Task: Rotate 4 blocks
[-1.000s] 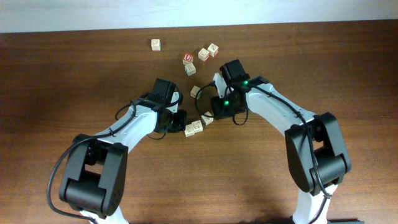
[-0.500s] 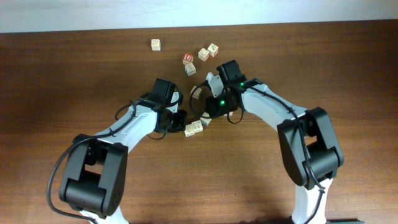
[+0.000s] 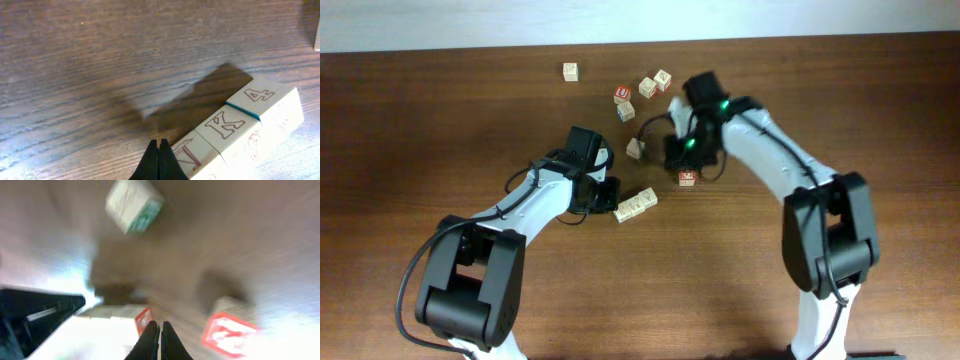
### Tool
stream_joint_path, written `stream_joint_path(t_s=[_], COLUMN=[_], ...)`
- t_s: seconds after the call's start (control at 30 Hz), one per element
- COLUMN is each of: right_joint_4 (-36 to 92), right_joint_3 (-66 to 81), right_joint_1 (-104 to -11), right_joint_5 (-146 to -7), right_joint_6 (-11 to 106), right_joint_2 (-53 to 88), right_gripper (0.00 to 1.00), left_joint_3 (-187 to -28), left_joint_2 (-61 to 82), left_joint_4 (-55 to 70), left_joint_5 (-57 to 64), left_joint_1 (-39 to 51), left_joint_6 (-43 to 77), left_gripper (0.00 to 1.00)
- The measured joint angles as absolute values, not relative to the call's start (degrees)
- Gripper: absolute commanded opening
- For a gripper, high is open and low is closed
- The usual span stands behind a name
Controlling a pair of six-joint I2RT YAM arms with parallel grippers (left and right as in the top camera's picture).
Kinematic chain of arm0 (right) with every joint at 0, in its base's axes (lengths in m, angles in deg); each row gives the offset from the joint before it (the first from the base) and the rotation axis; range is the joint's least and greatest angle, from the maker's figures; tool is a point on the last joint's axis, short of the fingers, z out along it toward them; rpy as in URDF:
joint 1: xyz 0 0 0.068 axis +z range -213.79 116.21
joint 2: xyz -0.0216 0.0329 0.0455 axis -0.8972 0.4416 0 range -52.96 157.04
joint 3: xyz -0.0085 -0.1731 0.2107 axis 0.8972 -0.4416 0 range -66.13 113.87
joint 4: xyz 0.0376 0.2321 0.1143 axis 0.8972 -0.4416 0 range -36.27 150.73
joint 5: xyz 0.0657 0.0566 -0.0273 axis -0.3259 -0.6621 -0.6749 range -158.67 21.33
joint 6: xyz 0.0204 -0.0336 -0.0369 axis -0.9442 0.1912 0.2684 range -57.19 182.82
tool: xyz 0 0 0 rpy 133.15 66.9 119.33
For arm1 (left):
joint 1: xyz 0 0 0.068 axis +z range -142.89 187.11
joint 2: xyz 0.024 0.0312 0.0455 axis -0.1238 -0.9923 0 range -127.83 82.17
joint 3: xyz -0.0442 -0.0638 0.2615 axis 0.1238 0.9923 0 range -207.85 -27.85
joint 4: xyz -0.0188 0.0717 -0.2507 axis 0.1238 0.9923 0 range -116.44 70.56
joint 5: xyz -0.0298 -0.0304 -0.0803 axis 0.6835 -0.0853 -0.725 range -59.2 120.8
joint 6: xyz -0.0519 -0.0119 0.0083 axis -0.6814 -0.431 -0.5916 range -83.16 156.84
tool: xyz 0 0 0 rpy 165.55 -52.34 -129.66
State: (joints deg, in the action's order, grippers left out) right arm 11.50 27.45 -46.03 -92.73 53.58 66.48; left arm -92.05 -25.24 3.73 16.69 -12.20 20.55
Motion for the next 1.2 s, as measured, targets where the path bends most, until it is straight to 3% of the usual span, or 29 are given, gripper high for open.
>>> stream_joint_path(t_s=[0.17, 0.47, 0.83, 1.1, 1.2], right_joint_4=[11.4, 9.4, 8.9, 0.4, 1.2], right_joint_3=[30.3, 30.2, 30.2, 31.1, 31.0], right_joint_1=[-52.2, -50.1, -44.6, -51.3, -49.1], right_joint_5=[-86.9, -85.5, -88.1, -88.2, -88.4], right_joint_6=[56.1, 57.3, 53.6, 52.2, 52.2], right_joint_2=[67.2, 74.3, 74.4, 74.4, 74.4], right_gripper=[0.06, 0.05, 0.05, 0.05, 0.06], left_joint_3=[-92.1, -95.1, -95.1, -95.1, -95.1], left_joint_2=[-25.2, -25.2, -25.2, -25.2, -25.2], left_joint_4=[3.7, 15.4, 14.9, 14.7, 14.7], left_joint_5=[16.7, 14.5, 11.6, 11.5, 11.5], left_joint_1=[-12.1, -5.9, -9.1, -9.1, -9.1], left_joint_6=[20.5, 20.4, 19.9, 19.9, 19.9], left_gripper=[0.00, 0.00, 0.00, 0.00, 0.00])
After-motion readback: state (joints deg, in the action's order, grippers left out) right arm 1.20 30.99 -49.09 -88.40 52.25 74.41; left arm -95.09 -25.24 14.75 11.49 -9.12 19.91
